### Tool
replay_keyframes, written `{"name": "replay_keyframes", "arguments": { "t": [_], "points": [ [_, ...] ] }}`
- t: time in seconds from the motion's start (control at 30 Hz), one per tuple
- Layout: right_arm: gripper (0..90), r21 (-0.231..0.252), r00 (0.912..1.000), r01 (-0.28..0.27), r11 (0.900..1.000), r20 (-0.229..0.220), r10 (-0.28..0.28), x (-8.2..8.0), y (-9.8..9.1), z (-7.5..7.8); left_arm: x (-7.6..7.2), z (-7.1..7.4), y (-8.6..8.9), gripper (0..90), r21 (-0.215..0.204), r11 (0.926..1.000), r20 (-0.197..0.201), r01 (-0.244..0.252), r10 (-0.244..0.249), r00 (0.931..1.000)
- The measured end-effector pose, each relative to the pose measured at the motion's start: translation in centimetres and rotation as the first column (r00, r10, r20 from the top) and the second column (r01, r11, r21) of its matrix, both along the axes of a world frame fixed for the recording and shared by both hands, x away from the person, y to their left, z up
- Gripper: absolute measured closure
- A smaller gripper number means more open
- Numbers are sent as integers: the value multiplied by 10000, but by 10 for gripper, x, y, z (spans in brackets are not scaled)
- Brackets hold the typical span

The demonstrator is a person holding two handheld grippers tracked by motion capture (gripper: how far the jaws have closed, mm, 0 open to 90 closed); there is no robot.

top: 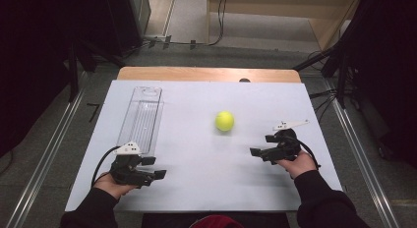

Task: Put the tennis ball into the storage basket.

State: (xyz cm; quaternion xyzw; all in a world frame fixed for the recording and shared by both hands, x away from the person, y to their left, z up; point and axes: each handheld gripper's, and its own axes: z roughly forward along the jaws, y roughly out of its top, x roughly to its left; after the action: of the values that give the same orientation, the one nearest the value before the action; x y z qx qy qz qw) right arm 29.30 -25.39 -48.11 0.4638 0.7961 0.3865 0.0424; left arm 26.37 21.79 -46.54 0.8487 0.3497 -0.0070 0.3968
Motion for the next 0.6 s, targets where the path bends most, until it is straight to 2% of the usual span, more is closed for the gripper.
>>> {"name": "replay_keyframes", "arguments": {
  "t": [0.6],
  "points": [
    [64, -2, 10000, -88, 10000, -19, 88, 10, 9, -1, 0, 0, 0, 296, 11, 10000, -23, 13, -13, 10000]
  ]
}}
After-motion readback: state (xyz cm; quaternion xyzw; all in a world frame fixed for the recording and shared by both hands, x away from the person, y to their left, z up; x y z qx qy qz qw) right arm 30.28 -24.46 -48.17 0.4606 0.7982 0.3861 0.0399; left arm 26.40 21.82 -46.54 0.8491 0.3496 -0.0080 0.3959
